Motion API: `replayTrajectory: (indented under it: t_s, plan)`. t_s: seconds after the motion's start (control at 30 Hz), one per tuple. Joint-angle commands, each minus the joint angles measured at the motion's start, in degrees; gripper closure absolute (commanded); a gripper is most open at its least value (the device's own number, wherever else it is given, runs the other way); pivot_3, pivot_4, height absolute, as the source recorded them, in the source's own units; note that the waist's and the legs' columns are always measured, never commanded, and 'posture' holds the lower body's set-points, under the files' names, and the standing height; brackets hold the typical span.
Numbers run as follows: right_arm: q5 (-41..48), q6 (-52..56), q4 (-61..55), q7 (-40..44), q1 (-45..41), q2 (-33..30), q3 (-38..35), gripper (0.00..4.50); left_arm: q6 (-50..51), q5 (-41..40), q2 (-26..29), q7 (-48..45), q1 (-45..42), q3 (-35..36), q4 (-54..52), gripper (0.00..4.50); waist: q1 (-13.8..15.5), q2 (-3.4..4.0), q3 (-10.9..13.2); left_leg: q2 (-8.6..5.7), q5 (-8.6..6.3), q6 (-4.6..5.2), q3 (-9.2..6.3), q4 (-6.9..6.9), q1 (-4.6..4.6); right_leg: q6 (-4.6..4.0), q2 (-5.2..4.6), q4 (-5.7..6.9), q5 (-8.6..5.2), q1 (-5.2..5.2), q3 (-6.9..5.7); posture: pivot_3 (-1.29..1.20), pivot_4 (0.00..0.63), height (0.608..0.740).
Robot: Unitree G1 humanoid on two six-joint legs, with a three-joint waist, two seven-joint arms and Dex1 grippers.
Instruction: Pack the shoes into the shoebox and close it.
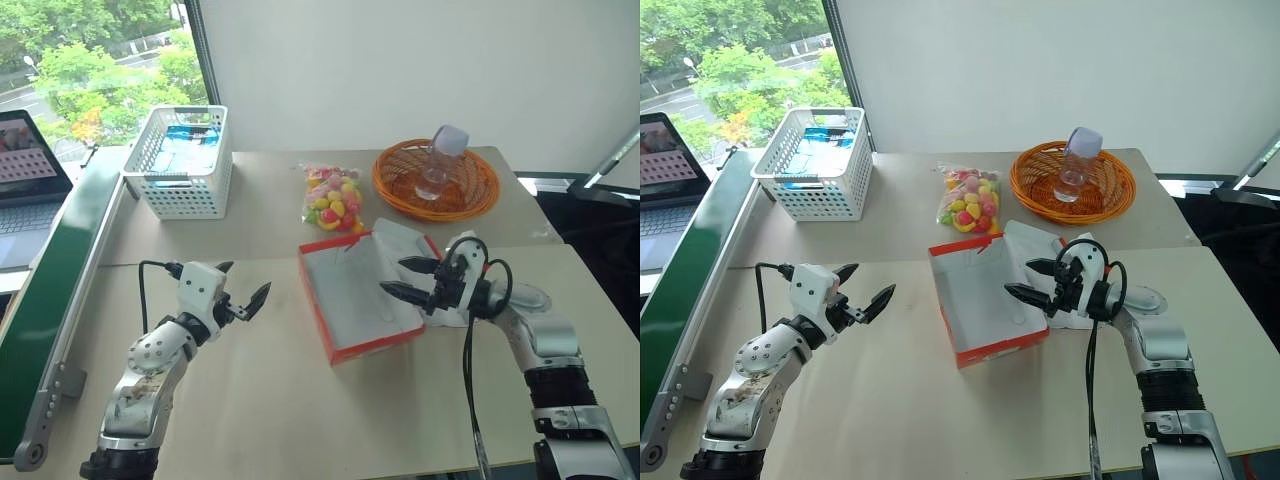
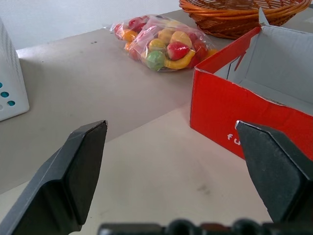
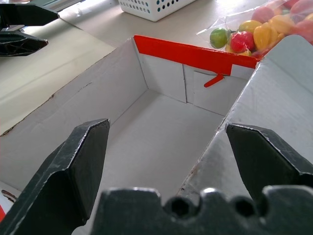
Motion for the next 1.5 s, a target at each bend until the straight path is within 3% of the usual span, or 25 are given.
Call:
replayTrajectory:
  t_s: [0.03, 0.43, 0.53, 0.73, 0.93, 1.2, 1.5]
  plan:
    - [0.1, -0.7, -2.1, -0.4, -0.8, -0.6, -0.5, 0.04, -1.3, 0.0, 0.2, 0.4, 0.5, 0.6, -2.2, 0.0, 0.0, 0.0, 0.0, 0.0, 0.0, 0.0, 0.0, 0.0, 0.0, 0.0, 0.0, 0.0, 0.0, 0.0, 0.0, 0.0, 0.15, 0.74]
    - [0.4, -0.1, -1.8, -1.7, -1.2, -0.3, -0.7, 0.04, -1.2, -0.3, -0.3, 2.5, 2.6, 1.7, -3.9, 0.0, 0.0, 0.0, 0.0, 0.0, 0.0, 0.0, 0.0, 0.0, 0.02, 0.0, 0.0, 0.0, 0.0, 0.03, 0.0, 0.0, 0.15, 0.74]
    - [-2.5, -0.3, 2.0, -2.5, -10.7, 0.7, 2.3, 0.04, -0.7, -0.9, -0.8, 10.7, 2.4, 13.9, -4.4, 0.0, -1.1, -0.01, 0.0, 0.02, 0.0, 0.0, 0.04, 0.01, 0.03, -0.01, 0.0, 0.03, 0.02, -0.01, 0.05, 0.0, 0.15, 0.74]
    - [-5.6, -4.6, 14.3, -1.9, -26.4, 8.1, 6.2, 0.04, 2.2, 0.9, -2.7, 20.8, 7.1, 26.7, -8.6, 0.0, -1.9, -0.02, 0.0, 0.01, 0.0, 0.0, -0.3, 0.01, 0.15, -0.19, 0.26, 0.2, 0.11, -0.04, 0.14, 0.0, 0.15, 0.74]
    - [-7.9, -12.7, 30.8, 1.3, -37.3, 17.7, 8.0, 0.04, 1.8, -0.6, -6.1, 22.5, 14.9, 31.2, -13.1, 0.0, -1.1, -0.06, 0.0, -0.06, -0.01, -0.02, -0.2, 0.01, -0.08, -0.14, 0.11, 0.12, 0.13, -0.18, 0.08, 0.0, 0.15, 0.74]
    - [-9.2, -22.9, 43.7, 9.2, -42.4, 28.1, 8.8, 0.04, 1.1, -3.2, -6.6, 21.6, 20.6, 36.8, -14.8, 0.0, -1.6, -0.09, 0.0, -0.01, -0.02, -0.04, -0.18, 0.0, -0.05, -0.18, 0.07, 0.18, 0.12, -0.17, -0.03, 0.0, 0.15, 0.74]
    - [-12.3, -29.5, 51.1, 0.2, -44.7, 31.3, 6.4, 0.04, 1.9, -7.1, -1.9, 19.2, 21.2, 43.6, -11.7, 0.0, -1.8, -0.09, 0.0, 0.0, -0.1, -0.17, -0.13, -0.08, -0.05, -0.26, 0.01, 0.22, 0.09, -0.29, -0.05, 0.0, 0.15, 0.74]
